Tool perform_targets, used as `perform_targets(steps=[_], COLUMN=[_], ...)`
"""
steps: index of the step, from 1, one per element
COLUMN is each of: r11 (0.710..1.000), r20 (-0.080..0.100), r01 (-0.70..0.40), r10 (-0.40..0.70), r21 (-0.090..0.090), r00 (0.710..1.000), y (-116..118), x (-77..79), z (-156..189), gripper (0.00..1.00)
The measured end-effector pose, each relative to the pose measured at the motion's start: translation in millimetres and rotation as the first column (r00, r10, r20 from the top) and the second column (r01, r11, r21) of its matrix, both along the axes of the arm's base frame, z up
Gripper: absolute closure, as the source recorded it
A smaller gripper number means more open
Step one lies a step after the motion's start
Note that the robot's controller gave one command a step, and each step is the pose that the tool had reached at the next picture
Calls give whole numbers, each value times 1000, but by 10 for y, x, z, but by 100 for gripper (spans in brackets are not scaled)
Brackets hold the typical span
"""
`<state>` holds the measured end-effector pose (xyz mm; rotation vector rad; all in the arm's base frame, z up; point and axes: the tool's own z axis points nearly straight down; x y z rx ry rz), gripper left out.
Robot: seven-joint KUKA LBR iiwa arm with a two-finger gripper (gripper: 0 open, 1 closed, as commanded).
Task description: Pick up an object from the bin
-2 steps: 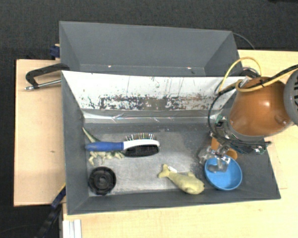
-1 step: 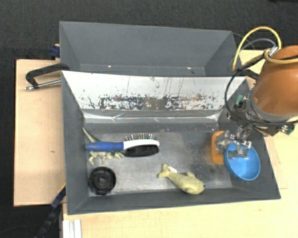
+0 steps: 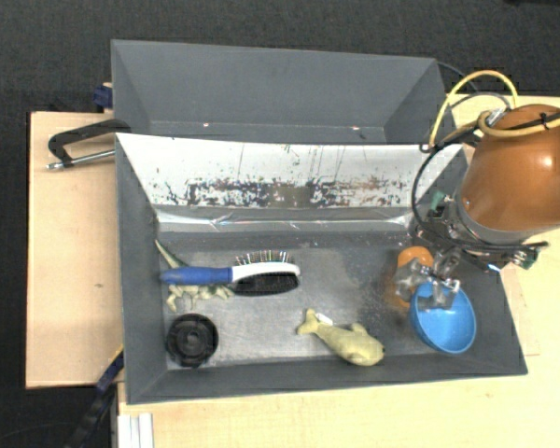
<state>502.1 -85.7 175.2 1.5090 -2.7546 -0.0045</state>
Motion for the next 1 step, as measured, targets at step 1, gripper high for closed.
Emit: perform_targets(steps=[1], r11=[1000], r20=[18], r01=[12], r10=[-12], r21=[-2], r00=[1000], y=[69], x=[4], z=[999], gripper=[100])
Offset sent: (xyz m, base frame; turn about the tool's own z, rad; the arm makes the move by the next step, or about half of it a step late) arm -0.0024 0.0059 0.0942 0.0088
